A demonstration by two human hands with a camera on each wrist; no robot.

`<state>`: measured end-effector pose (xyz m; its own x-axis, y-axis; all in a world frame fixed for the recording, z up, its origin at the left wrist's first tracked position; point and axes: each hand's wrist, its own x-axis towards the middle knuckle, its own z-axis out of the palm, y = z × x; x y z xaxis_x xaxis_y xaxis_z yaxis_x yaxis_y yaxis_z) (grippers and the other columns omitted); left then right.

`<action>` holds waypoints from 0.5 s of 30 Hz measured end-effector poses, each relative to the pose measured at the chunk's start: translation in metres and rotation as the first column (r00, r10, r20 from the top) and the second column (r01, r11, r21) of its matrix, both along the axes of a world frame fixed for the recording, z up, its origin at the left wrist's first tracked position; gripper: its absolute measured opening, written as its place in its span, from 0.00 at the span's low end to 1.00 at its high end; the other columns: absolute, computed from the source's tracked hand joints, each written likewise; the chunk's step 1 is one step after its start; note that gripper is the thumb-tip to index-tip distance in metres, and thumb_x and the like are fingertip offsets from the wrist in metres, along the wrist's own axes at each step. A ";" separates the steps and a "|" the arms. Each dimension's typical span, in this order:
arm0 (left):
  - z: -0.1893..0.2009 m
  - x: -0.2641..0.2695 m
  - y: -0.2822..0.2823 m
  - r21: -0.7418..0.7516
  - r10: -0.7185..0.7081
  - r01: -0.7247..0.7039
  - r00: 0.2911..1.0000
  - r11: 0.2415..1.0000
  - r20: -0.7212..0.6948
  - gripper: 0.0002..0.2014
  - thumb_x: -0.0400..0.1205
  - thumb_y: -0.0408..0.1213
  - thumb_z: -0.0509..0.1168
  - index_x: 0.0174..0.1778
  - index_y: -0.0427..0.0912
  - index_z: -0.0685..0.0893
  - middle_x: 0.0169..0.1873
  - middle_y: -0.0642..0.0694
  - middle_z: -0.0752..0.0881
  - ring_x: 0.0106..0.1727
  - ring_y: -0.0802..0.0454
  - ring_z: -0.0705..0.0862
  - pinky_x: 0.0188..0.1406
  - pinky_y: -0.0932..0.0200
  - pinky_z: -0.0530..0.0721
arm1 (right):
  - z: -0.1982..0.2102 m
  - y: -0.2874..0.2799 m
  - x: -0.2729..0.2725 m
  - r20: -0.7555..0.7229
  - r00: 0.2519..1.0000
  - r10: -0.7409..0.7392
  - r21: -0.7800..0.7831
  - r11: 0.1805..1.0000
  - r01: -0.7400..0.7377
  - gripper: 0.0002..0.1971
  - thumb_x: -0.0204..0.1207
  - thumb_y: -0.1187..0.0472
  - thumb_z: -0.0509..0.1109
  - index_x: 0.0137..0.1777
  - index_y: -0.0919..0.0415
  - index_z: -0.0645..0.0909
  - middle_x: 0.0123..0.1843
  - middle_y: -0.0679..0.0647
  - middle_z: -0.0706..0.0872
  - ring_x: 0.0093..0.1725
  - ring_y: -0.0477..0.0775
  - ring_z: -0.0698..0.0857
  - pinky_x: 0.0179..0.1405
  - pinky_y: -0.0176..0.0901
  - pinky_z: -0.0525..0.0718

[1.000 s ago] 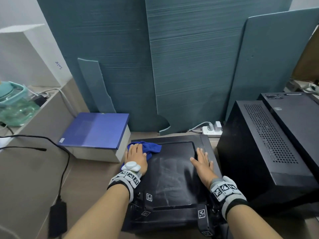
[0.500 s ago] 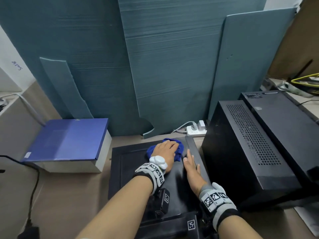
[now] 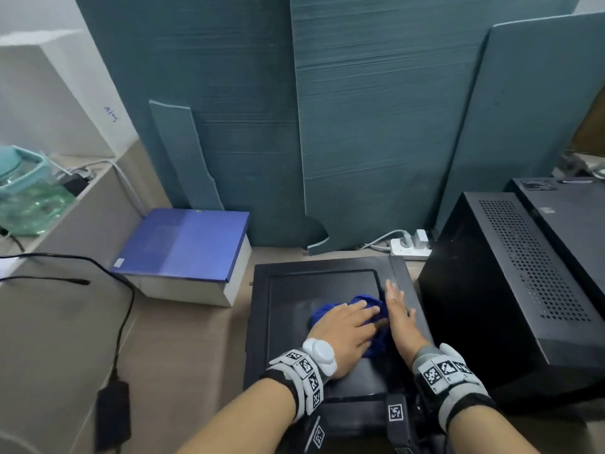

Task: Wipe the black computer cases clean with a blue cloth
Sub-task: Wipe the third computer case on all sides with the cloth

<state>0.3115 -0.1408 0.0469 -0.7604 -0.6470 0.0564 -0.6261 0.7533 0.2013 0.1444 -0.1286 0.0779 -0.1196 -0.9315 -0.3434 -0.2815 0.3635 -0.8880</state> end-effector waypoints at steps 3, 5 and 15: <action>0.016 0.044 -0.010 0.023 0.184 -0.188 0.976 0.982 0.114 0.28 0.87 0.57 0.52 0.86 0.65 0.61 0.87 0.53 0.60 0.88 0.47 0.55 0.84 0.38 0.55 | -0.005 -0.002 0.006 -0.143 0.983 0.114 0.045 0.993 -0.108 0.25 0.93 0.47 0.40 0.89 0.39 0.55 0.91 0.40 0.45 0.87 0.36 0.38 0.83 0.46 0.27; 0.018 0.074 -0.022 0.042 0.325 -0.337 0.929 0.941 0.178 0.30 0.87 0.61 0.51 0.86 0.68 0.55 0.88 0.55 0.54 0.89 0.50 0.48 0.84 0.34 0.52 | -0.007 -0.002 0.008 -0.218 0.964 0.153 0.068 0.988 -0.141 0.25 0.93 0.49 0.39 0.89 0.39 0.53 0.91 0.39 0.45 0.88 0.39 0.38 0.85 0.49 0.28; 0.018 0.085 -0.034 0.096 0.657 -0.683 0.725 0.724 0.207 0.32 0.84 0.68 0.49 0.86 0.72 0.49 0.89 0.50 0.45 0.89 0.40 0.39 0.85 0.31 0.47 | -0.013 0.052 -0.049 -0.450 0.786 0.425 0.155 0.903 -0.400 0.28 0.93 0.49 0.39 0.90 0.46 0.39 0.88 0.37 0.31 0.84 0.39 0.26 0.86 0.43 0.31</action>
